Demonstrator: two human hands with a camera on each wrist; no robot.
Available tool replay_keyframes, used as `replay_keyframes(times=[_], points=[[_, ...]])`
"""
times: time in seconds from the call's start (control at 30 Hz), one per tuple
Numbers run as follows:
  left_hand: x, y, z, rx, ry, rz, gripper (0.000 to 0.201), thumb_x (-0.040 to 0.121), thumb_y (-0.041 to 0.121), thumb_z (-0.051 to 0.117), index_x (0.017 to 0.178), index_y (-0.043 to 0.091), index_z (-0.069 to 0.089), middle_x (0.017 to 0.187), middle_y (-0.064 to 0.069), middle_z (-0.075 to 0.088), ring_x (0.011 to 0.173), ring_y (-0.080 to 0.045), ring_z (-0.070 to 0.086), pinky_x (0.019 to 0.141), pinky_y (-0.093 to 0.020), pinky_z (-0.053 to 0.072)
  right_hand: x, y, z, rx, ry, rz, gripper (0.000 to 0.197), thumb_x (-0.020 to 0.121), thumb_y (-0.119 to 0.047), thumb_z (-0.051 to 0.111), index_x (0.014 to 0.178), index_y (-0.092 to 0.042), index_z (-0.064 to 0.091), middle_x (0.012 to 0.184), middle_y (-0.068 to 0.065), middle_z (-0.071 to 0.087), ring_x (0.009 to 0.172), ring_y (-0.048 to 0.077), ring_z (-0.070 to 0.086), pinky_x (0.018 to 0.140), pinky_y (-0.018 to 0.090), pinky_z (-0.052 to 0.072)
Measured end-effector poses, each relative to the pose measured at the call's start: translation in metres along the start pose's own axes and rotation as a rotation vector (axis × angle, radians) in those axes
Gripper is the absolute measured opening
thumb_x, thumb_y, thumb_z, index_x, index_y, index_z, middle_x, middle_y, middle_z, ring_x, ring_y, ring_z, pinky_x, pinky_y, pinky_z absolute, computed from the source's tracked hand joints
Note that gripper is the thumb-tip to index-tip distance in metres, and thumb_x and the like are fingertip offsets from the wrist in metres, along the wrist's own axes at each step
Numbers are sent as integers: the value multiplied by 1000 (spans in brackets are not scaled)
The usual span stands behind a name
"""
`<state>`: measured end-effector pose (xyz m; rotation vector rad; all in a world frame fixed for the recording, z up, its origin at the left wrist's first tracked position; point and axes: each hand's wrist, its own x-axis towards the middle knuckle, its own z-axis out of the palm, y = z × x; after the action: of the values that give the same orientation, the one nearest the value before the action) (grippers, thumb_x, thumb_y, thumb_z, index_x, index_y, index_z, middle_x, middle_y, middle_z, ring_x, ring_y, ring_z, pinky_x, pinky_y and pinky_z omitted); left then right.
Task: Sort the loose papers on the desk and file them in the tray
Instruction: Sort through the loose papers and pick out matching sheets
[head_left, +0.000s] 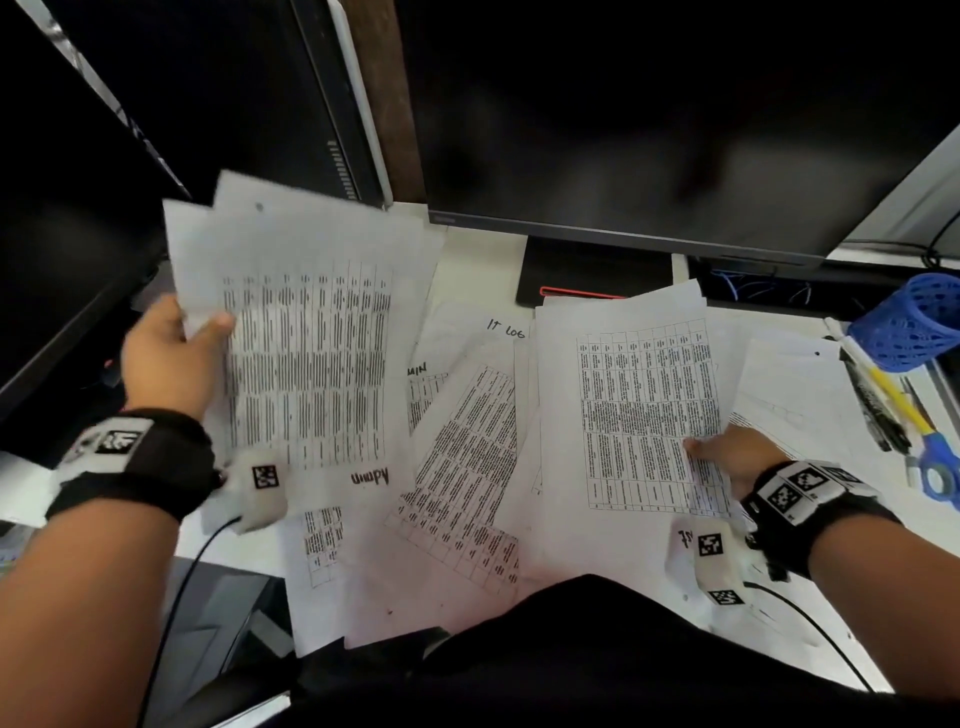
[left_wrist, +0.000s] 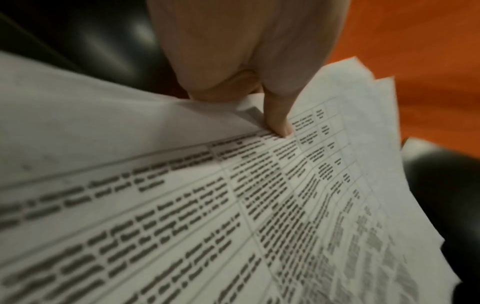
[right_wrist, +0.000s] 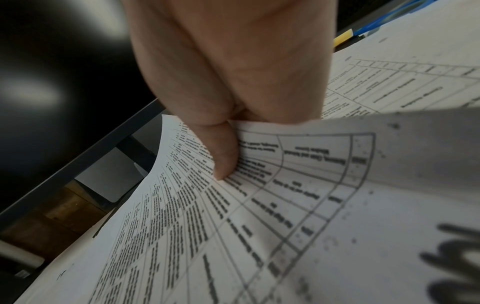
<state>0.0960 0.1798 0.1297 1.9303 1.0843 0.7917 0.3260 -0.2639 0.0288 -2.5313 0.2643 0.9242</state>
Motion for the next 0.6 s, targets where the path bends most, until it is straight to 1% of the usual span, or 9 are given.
replay_keyframes(times=[0.1,0.17,0.23,0.3,0.33,0.37,0.43,0.5,0.6], points=[[5,43,-8,-80,-43,74,23,91,17,60,113,22,63,105,13,66,95,-4,64,84,-22,48,2,2,1,35,3,-22,65,88,-36,62,132,7,45,140,23,46,127,39,45,107,46,38],[5,58,-3,-121,-171,76,21,90,21,62,109,27,65,101,15,68,94,-3,65,83,-24,50,5,5,2,47,6,-22,65,86,-38,64,129,7,48,136,23,50,124,38,48,105,45,40],[4,58,15,-79,-319,84,21,82,32,67,103,31,67,103,9,70,97,-12,66,90,-35,50,5,6,3,37,-2,-15,62,86,-40,63,120,10,53,125,23,57,115,36,55,99,41,43],[-2,45,42,3,-467,57,24,73,41,69,96,31,68,104,-2,71,94,-20,65,92,-39,49,5,7,3,37,6,-13,51,87,-39,62,105,8,55,110,21,58,103,31,57,94,38,44],[-7,35,58,63,-535,25,32,72,45,69,99,27,68,107,-8,70,94,-22,65,90,-40,48,4,7,3,51,6,-14,48,86,-38,63,105,5,55,110,19,58,103,31,56,95,39,44],[-16,26,74,131,-592,-7,46,72,50,67,108,21,66,115,-12,68,99,-24,64,93,-41,47,5,9,3,73,7,-8,52,85,-38,65,113,6,56,116,18,59,108,33,56,97,40,43],[-37,12,100,250,-689,-105,77,76,58,62,136,11,49,140,-12,50,126,-27,50,108,-41,37,3,12,4,121,33,-17,60,84,-37,66,127,3,52,131,18,56,119,37,52,102,42,42],[-61,2,116,346,-743,-202,71,92,43,55,148,9,28,154,-10,28,141,-26,29,116,-36,23,2,16,7,109,27,-37,62,86,-36,64,134,0,47,137,19,50,125,35,49,105,41,40],[-84,-8,129,393,-795,-248,67,96,35,52,150,11,20,157,-8,20,144,-25,22,113,-34,21,6,19,10,187,-20,-76,51,86,-27,66,128,-2,53,131,18,56,119,34,55,103,45,43]])
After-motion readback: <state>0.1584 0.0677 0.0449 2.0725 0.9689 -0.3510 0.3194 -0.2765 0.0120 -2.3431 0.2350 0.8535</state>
